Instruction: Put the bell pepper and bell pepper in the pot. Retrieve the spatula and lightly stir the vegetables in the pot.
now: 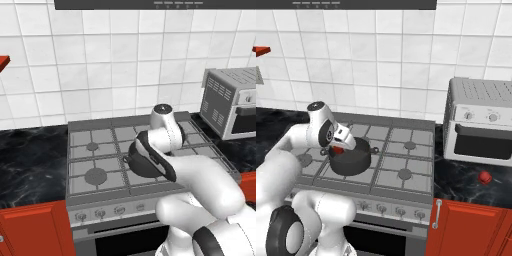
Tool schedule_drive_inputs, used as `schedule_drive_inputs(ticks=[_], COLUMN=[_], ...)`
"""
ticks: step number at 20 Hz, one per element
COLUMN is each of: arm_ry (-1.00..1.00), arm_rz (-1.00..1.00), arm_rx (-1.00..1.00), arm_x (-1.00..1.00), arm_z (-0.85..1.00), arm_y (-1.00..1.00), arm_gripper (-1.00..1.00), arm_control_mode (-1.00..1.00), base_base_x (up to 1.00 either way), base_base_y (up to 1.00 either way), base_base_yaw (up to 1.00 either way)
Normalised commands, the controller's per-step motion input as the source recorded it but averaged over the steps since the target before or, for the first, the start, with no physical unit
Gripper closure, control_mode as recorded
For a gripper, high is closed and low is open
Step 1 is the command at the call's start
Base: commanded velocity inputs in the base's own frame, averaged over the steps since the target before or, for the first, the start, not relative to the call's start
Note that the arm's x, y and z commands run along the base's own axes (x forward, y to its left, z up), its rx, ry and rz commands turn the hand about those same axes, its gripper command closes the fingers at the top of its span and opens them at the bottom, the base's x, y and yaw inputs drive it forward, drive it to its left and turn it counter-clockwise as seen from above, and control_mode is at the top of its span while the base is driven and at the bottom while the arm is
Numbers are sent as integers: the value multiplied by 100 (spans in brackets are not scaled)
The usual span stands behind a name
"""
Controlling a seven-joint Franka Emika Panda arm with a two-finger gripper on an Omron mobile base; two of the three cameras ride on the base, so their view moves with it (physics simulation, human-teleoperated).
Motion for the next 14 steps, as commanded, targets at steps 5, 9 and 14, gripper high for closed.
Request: schedule_drive_inputs(ticks=[5, 9, 14], arm_ry=[0, 2, 8], arm_rz=[-1, 0, 0], arm_rx=[-2, 0, 0], arm_x=[14, 24, 32], arm_z=[-39, -32, -12], arm_y=[-1, -1, 1], arm_gripper=[100, 100, 100], arm_control_mode=[-100, -100, -100], base_base_x=[0, 0, 0], base_base_y=[0, 0, 0], base_base_yaw=[0, 0, 0])
